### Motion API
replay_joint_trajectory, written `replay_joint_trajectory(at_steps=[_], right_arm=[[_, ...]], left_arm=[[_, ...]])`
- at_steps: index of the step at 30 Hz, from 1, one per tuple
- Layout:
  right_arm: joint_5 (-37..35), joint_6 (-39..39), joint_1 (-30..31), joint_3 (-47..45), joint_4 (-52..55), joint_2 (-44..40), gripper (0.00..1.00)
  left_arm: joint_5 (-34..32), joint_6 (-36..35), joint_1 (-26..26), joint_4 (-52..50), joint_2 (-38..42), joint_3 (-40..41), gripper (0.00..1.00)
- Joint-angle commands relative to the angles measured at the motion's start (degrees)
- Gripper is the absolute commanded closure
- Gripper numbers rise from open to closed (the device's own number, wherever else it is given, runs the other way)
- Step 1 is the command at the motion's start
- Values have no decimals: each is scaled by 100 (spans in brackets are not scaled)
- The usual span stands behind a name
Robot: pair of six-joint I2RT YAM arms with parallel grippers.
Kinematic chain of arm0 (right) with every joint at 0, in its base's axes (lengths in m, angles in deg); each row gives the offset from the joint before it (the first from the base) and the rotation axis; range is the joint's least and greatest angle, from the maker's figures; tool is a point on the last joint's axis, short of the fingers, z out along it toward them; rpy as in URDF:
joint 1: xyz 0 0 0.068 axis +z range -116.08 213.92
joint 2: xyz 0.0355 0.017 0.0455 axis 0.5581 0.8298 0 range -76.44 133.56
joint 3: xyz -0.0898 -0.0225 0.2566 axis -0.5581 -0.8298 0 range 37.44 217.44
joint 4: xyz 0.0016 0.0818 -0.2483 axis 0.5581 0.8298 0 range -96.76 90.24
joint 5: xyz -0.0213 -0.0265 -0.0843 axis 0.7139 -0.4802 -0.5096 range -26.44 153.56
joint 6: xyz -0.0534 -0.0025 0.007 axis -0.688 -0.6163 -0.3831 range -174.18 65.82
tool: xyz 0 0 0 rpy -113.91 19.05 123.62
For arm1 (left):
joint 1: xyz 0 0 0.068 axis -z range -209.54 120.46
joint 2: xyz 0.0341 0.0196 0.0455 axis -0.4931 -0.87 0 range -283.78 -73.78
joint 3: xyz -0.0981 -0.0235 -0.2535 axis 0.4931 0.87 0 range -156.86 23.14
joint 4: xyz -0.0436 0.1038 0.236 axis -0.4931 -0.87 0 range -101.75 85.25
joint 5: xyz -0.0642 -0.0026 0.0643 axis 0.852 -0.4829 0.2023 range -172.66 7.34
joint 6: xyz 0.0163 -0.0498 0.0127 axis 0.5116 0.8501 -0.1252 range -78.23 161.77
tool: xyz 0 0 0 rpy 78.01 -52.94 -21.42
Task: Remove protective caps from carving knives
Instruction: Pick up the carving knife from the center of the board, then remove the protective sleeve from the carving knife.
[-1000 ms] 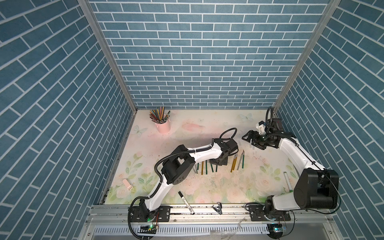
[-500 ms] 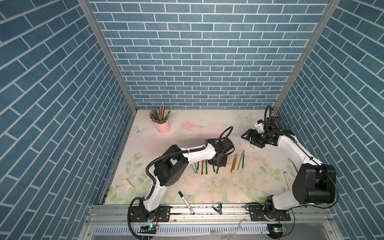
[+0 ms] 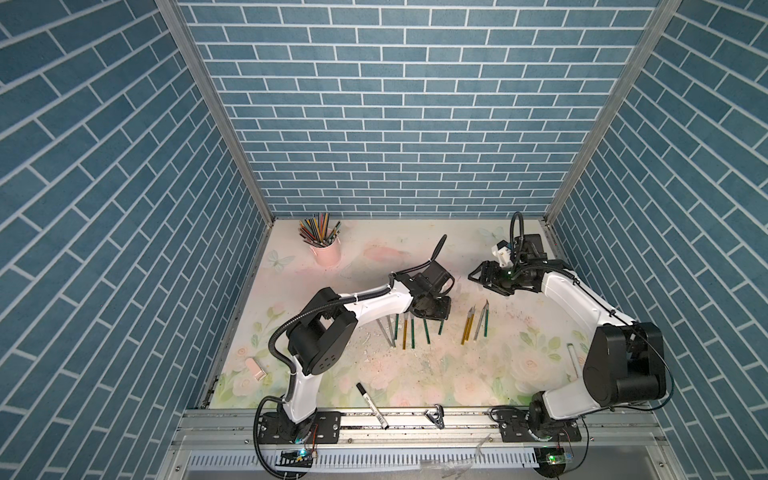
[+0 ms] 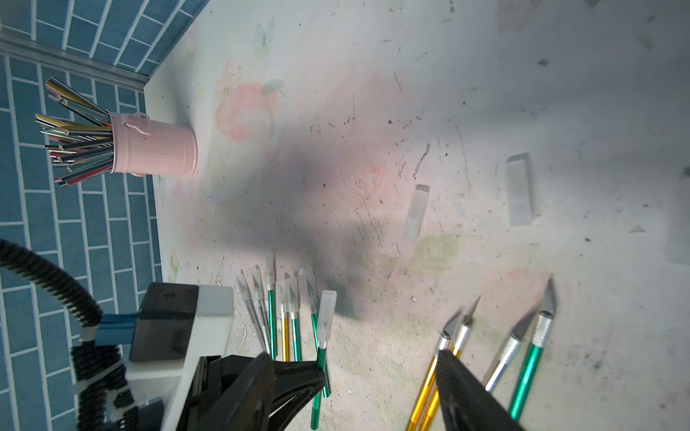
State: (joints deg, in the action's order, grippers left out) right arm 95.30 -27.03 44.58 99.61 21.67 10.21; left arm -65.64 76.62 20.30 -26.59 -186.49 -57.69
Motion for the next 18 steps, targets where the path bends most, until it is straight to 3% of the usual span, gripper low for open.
replay_joint_trajectory(at_steps=[1,18], right_arm=[[68,276,170,-125,-263,121,34],[27,809,657,-346,-908,503,53]], left_arm=[[161,-89,-36,313,214,76,100],[189,-34,-54,447,231,48,100]])
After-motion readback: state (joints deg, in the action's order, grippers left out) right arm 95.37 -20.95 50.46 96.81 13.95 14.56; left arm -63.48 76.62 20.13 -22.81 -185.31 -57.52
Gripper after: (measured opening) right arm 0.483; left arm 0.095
